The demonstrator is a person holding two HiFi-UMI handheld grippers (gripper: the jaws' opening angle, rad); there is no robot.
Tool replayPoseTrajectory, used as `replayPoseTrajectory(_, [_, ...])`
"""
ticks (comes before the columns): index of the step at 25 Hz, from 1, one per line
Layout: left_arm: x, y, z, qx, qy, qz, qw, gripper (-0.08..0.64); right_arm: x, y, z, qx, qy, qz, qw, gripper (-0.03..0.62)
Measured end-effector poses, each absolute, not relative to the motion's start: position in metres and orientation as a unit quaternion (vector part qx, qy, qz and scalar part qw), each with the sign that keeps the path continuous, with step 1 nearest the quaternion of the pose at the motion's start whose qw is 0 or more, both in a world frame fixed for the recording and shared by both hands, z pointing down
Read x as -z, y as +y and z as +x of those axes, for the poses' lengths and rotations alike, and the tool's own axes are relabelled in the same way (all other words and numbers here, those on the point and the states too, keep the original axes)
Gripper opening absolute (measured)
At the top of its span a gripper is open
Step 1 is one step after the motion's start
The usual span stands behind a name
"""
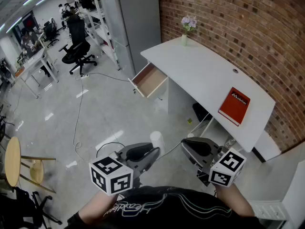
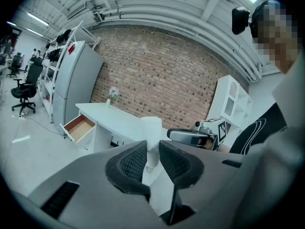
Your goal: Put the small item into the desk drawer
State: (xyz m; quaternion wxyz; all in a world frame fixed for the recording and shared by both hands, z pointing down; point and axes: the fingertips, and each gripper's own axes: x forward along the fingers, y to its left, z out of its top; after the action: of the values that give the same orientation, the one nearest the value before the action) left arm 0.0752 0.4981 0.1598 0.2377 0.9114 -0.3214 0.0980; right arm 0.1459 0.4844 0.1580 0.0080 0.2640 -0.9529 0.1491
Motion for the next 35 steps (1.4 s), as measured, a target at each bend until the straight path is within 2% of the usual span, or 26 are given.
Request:
replayPoseTrajectory(11, [-0.173, 0.503, 0.046, -0.096, -0.348, 0.899, 0.249, 0.097, -0.177, 0.487, 0.127, -0.167, -0.952, 0.258, 0.016, 0.043])
replayPoseTrajectory(19, [-0.192, 0.458, 0.026, -0.088, -0.345, 0.895, 0.269, 0.097, -0.195, 0.444, 0.107, -0.176, -0.948, 0.262, 0.037, 0.043])
replayPoseTrajectory(35, [-0.246, 0.181, -0.063, -0.111, -0.311, 0.885, 0.329, 0.097, -0.250, 0.179, 0.016, -0.248, -0.919, 0.301, 0.062, 0.043])
